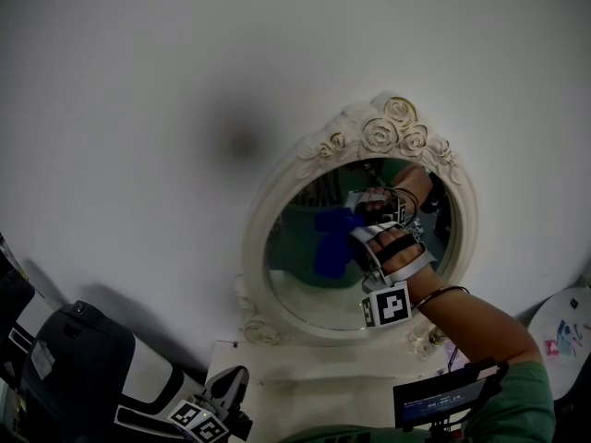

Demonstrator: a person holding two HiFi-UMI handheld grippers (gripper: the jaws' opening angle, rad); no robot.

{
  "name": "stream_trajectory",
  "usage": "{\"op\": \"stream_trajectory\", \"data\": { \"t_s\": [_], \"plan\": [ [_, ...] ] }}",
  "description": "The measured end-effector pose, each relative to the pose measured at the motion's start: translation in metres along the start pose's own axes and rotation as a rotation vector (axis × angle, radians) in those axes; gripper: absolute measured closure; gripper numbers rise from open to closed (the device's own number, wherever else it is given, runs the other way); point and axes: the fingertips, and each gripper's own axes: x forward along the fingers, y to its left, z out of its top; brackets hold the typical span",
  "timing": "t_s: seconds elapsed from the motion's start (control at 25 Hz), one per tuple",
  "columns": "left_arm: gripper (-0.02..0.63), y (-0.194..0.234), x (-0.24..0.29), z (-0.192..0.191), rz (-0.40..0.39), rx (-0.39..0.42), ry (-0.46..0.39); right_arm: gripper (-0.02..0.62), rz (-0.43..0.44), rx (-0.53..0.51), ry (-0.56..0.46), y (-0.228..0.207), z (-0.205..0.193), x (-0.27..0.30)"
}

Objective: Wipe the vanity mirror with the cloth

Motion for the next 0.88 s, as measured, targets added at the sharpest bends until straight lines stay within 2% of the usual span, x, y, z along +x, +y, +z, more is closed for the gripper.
{"op": "stream_trajectory", "data": {
  "t_s": [0.28, 0.64, 0.88],
  "plan": [
    [0.600, -0.007, 0.018, -0.006, -0.039, -0.001, 0.016, 0.488, 0.014, 0.006, 0.117, 0.019, -0.089, -0.044],
    [0.600, -0.012, 0.030, -0.013, -0.065, -0.013, 0.031, 0.488, 0.049, -0.019, 0.357, 0.036, -0.197, -0.096],
    [0.600, -0.016, 0.035, -0.015, -0.081, -0.014, 0.035, 0.488, 0.069, 0.004, 0.437, 0.037, -0.208, -0.100]
  ]
}}
